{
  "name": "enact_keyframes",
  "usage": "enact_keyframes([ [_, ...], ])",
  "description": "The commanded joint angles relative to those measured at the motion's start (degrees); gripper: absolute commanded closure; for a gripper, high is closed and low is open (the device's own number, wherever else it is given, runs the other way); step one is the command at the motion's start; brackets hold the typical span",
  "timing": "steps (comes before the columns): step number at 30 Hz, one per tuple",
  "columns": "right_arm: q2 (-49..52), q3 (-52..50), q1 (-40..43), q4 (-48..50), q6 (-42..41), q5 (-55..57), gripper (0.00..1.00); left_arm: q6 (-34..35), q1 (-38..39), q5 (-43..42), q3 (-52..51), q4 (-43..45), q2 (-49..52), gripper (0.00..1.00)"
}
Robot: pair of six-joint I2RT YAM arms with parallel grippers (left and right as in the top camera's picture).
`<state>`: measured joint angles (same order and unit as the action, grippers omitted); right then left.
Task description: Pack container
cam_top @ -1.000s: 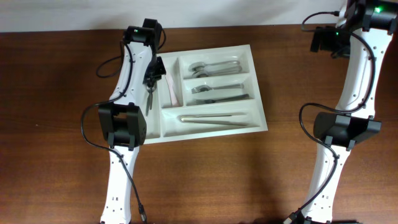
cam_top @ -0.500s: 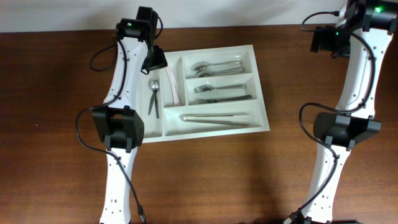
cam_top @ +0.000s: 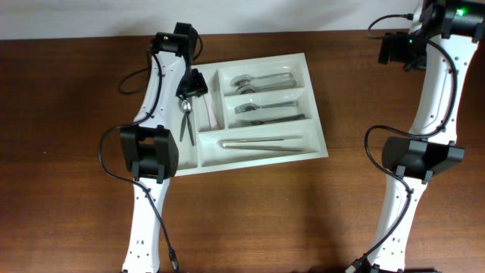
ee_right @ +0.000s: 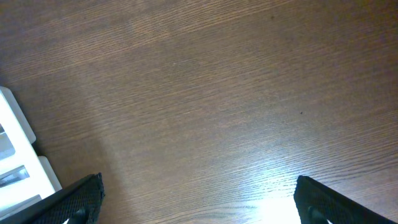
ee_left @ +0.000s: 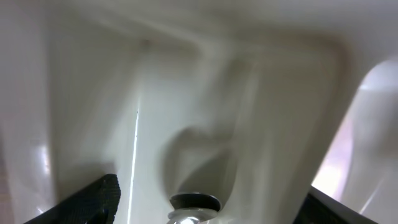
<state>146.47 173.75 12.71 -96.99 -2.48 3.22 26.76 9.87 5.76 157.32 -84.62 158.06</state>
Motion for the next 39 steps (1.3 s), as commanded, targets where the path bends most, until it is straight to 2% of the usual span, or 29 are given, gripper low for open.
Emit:
enact_keyframes([
  [1, -0.59, -0.24, 0.07, -0.33, 0.57, 0.46, 0.01, -0.07, -1.77, 1.09, 4.96, 0.13, -2.64, 0.13],
  [2, -0.59, -0.24, 0.07, -0.33, 0.55, 0.46, 0.01, -0.09, -1.79, 1.09, 6.56, -0.28, -2.64, 0.05],
  [4, -0.59, -0.24, 0.07, -0.33, 0.57, 0.46, 0.01, -1.40, -1.79, 0.61, 7.98, -0.26, -2.64, 0.01],
  [15, -0.59, -0.24, 0.07, -0.33, 0.57, 0.46, 0.01, -2.73, -1.75, -0.66, 13.42, -1.44, -4.26, 0.01],
  [20, -0.59, -0.24, 0.07, -0.33, 0.57, 0.46, 0.01, -5.73, -1.75, -0.55, 13.86, -3.54, -8.00, 0.01],
  [26, -0.59, -0.24, 0.07, -0.33, 0.57, 0.46, 0.01, -5.86, -2.03, 9.84, 13.97, -12.09, -14.86, 0.01],
  [28, -0.59, -0.24, 0.07, -0.33, 0.57, 0.46, 0.01, -10.01, -2.43, 9.38, 13.94, -12.09, -17.16, 0.01],
  [39, -0.59, -0.24, 0.07, -0.33, 0.57, 0.46, 0.01, -10.16, -8.41, 9.44, 13.94, -12.09, -27.12, 0.01],
])
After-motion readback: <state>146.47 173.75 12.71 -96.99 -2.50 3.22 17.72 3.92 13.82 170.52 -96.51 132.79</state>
